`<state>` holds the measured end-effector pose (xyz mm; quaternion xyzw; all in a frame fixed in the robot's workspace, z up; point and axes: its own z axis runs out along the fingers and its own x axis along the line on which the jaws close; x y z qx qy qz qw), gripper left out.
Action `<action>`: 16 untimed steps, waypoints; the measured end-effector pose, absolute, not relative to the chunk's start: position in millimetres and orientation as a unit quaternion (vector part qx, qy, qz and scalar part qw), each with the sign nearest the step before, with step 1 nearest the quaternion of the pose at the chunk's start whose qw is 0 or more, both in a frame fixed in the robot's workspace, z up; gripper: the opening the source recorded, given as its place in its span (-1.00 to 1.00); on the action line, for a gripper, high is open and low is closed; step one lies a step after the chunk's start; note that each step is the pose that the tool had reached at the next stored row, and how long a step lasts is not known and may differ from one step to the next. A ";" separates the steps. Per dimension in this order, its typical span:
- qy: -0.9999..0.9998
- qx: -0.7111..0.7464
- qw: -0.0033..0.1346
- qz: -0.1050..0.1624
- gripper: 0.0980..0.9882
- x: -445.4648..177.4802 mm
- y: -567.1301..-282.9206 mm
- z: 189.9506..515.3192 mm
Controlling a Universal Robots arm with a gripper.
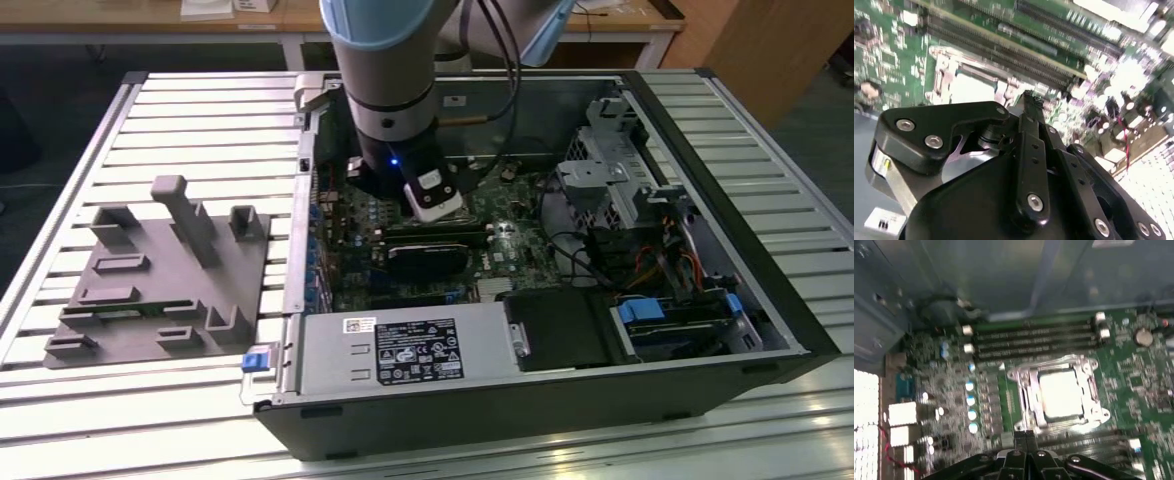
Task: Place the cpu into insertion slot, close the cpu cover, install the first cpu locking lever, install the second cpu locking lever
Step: 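Install the second cpu locking lever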
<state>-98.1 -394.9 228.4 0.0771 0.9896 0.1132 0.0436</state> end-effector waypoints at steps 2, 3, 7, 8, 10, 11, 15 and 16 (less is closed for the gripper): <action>0.991 0.079 0.045 0.102 -0.98 -95.3 -394.7 228.4; 0.991 0.079 0.045 0.100 -0.98 -93.2 -394.6 228.4; 0.991 0.080 0.045 0.096 -0.98 -81.5 -393.5 228.3; 0.991 0.080 0.045 0.096 -0.98 -78.9 -392.8 228.2; 0.991 0.080 0.045 0.095 -0.98 -73.9 -390.8 228.1; 0.991 0.080 0.046 0.094 -0.98 -71.6 -389.6 228.0; 0.992 0.080 0.046 0.091 -0.98 -63.1 -383.7 227.7; 0.992 0.080 0.046 0.089 -0.98 -61.3 -381.6 227.6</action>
